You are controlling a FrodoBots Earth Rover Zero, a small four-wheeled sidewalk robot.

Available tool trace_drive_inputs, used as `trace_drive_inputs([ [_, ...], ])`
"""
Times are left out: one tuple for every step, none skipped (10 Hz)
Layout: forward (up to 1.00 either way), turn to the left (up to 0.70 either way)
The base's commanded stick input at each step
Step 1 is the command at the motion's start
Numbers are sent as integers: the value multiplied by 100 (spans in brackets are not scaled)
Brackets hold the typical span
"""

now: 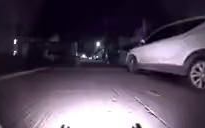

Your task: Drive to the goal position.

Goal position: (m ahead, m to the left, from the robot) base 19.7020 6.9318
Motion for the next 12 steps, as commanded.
trace_drive_inputs([
  [85, -34],
  [85, -20],
  [85, 0],
  [85, 0],
  [85, 0],
  [85, 0],
  [85, 0],
  [85, 0],
  [85, 0],
  [85, 0],
  [85, 0],
  [85, 0],
])
